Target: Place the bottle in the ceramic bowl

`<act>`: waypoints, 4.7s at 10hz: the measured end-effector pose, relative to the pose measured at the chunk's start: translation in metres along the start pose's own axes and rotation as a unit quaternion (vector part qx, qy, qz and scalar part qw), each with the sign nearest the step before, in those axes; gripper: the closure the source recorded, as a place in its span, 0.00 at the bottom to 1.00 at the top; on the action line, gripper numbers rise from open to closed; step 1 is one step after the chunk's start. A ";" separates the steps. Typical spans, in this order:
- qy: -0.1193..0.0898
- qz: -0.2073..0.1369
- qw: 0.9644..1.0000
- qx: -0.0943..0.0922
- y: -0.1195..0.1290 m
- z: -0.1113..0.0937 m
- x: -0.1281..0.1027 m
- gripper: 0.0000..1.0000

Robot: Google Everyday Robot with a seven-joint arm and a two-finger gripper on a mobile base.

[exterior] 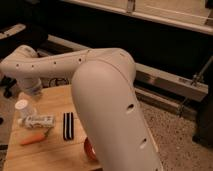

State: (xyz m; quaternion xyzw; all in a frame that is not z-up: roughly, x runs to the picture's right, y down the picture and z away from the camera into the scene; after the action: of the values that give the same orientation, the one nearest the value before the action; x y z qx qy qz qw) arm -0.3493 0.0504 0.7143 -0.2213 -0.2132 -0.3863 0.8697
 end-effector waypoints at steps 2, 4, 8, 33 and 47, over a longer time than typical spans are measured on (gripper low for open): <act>-0.005 0.008 1.000 -0.009 0.014 0.013 -0.011 0.20; 0.011 0.038 0.999 -0.018 0.021 0.032 -0.019 0.20; 0.077 0.135 0.988 -0.021 0.022 0.073 -0.027 0.20; -0.060 0.287 0.955 0.050 0.063 0.034 0.026 1.00; -0.233 0.306 0.920 0.078 0.299 0.015 0.059 0.85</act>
State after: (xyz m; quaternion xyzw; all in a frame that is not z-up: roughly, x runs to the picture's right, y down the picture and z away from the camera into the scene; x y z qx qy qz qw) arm -0.0873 0.2056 0.6928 -0.2908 -0.3616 -0.0206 0.8856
